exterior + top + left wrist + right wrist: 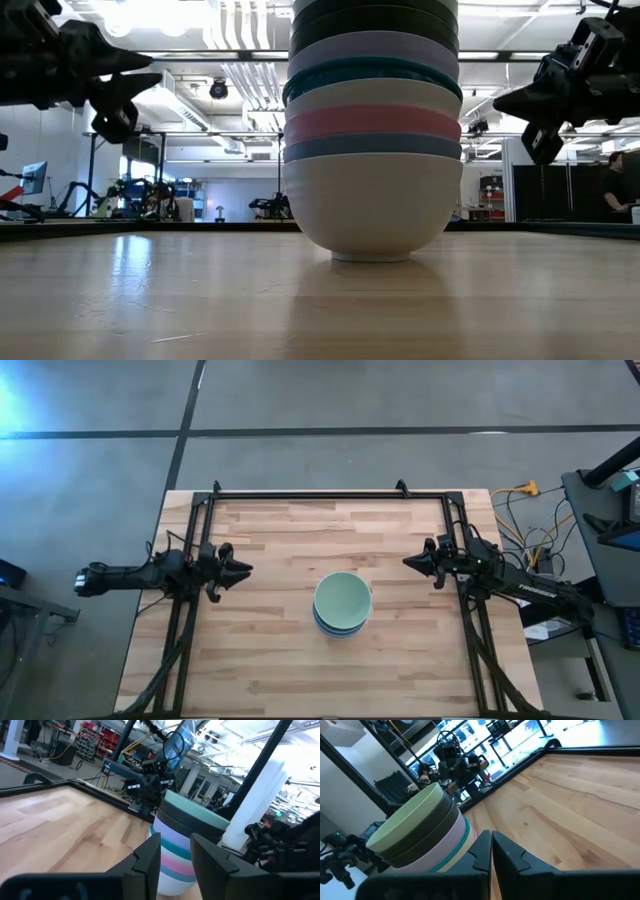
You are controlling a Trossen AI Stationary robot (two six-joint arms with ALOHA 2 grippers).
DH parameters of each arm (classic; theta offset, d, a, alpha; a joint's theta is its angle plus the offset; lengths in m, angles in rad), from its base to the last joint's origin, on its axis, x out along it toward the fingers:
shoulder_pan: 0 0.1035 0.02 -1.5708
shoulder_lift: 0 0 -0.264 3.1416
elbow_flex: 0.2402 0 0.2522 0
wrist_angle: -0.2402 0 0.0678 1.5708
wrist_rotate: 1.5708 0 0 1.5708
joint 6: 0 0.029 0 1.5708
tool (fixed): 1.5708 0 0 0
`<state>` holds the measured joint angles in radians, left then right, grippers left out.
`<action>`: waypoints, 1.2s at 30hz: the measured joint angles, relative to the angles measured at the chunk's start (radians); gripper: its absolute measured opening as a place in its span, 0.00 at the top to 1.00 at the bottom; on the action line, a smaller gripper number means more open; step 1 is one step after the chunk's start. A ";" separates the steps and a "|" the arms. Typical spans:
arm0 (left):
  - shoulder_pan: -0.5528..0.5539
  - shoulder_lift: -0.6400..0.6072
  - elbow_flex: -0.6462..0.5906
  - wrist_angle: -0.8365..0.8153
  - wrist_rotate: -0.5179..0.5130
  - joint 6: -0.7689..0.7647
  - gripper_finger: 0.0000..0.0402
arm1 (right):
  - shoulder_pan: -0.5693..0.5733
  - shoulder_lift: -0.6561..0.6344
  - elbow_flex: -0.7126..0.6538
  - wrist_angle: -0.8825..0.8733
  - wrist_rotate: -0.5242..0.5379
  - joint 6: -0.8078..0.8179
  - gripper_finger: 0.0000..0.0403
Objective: Nest bowls inside each other
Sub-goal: Return to Home Position
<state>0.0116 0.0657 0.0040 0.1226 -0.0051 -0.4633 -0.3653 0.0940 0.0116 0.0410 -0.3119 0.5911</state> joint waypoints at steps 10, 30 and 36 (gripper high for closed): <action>0.000 0.026 0.000 -0.001 0.000 0.000 0.78 | 0.000 0.000 0.000 0.000 -0.001 0.000 0.98; 0.000 0.031 0.000 -0.001 0.001 0.000 0.78 | 0.003 0.000 0.000 0.000 -0.001 0.000 0.98; 0.000 0.032 0.000 -0.001 0.001 0.000 0.78 | 0.003 0.000 0.000 0.000 -0.002 0.000 0.98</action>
<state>0.0116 0.0975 0.0040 0.1219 -0.0040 -0.4633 -0.3622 0.0944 0.0116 0.0410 -0.3134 0.5911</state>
